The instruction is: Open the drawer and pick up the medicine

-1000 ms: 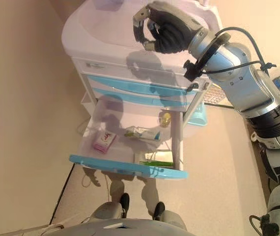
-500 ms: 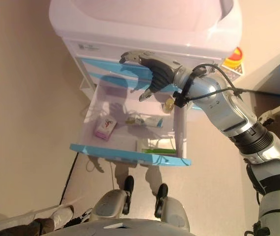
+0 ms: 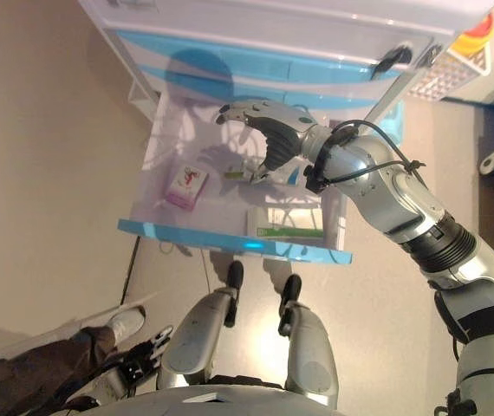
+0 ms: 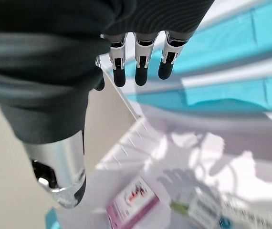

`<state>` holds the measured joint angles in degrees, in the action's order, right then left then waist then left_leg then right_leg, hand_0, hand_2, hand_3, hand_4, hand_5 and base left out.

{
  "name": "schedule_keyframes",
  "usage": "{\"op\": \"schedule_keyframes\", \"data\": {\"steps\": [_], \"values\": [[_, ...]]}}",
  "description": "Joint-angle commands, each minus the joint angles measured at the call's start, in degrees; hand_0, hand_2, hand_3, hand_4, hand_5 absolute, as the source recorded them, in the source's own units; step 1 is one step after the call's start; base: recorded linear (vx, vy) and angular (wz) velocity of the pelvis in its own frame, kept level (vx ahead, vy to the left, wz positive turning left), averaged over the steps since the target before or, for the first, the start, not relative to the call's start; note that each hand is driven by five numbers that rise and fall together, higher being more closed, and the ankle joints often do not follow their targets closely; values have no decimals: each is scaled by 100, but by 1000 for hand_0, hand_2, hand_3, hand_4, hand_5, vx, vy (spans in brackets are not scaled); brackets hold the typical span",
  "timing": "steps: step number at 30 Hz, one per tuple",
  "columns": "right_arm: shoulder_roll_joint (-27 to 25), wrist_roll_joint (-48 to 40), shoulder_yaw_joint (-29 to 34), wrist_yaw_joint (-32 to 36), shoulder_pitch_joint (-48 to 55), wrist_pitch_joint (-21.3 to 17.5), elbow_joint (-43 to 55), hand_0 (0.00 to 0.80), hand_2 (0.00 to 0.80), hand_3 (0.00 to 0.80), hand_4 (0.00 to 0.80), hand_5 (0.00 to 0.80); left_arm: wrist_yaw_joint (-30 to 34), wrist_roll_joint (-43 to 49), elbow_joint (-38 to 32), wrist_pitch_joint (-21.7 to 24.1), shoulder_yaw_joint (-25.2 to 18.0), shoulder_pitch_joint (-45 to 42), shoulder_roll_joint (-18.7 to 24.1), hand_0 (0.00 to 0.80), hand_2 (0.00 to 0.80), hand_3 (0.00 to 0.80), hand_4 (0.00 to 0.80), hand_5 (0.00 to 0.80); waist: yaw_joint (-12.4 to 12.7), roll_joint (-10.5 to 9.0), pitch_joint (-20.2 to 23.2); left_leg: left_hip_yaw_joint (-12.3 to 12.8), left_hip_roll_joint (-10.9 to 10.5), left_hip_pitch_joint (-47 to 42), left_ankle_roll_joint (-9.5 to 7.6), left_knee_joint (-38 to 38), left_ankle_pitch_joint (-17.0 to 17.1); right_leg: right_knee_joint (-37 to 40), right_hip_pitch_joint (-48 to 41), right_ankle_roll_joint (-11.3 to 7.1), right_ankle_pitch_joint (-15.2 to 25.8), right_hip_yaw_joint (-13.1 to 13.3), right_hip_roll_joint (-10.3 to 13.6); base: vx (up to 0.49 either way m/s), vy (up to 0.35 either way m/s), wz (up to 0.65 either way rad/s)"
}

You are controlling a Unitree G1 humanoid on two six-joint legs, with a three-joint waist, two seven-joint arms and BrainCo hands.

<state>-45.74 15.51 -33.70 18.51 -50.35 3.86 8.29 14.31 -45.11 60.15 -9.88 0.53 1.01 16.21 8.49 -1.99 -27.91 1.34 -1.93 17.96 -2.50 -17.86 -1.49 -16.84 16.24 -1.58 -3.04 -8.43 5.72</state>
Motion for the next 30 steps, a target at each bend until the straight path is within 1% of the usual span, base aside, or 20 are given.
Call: {"op": "schedule_keyframes", "data": {"steps": [1,3,4,7,10,12,15,21,30], "values": [[130,540,-184,-428,-338,-96,-5,0,0,0,0,0,-59,-233,-114,-26,224,-336,133,0,0,0,0,0,120,82,23,-34,-218,25,-122,139,-486,-757,137,-262,-491,-17,161,-71,17,4],[175,785,-252,-534,-355,-53,-191,0,0,0,0,0,-97,-284,-165,-26,259,-305,134,0,0,0,0,0,131,109,-31,-36,-222,90,-120,114,-475,-786,207,-255,-483,-36,159,-58,18,3],[222,943,-306,-645,-372,-124,-406,0,0,0,0,0,-114,-312,-198,-11,276,-288,117,0,0,0,0,0,142,134,-77,-30,-219,127,-118,102,-464,-797,247,-245,-485,-48,162,-63,25,0],[292,1293,-413,-944,-431,-118,-888,0,0,0,0,0,-149,-365,-349,8,355,-302,103,0,0,0,0,0,186,210,-188,-46,-246,251,-116,40,-446,-825,349,-217,-487,-82,171,-62,22,1],[352,1623,-486,-1176,-475,-124,-1300,0,0,0,0,0,-148,-344,-472,9,419,-369,74,0,0,0,0,0,228,265,-188,-81,-283,353,-114,2,-455,-847,433,-200,-510,-110,187,-12,22,3],[381,1709,-560,-1262,-562,-57,-1551,0,0,0,0,0,-139,-364,-538,-18,457,-371,65,0,0,0,0,0,259,301,-188,-100,-287,435,-114,-2,-422,-851,514,-185,-483,-133,185,-18,30,4],[499,1892,-639,-1479,-643,-78,-1953,0,0,0,0,0,-134,-367,-637,-41,541,-390,50,0,0,0,0,0,300,348,-188,-120,-309,570,-114,-77,-443,-902,632,-167,-499,-173,207,-6,10,1],[648,2371,-844,-1902,-783,-92,-2452,0,0,0,0,0,-155,-386,-779,-68,680,-403,28,0,0,0,0,0,365,414,-188,-134,-314,664,-120,-82,-428,-902,721,-163,-473,-217,233,-7,30,8],[874,2221,-906,-2067,-952,3,-2900,0,0,0,0,0,-244,-465,-992,-50,825,-421,2,0,0,0,0,0,458,493,-188,-169,-336,791,-103,-94,-378,-929,827,-156,-452,-302,270,-7,16,4]]}}
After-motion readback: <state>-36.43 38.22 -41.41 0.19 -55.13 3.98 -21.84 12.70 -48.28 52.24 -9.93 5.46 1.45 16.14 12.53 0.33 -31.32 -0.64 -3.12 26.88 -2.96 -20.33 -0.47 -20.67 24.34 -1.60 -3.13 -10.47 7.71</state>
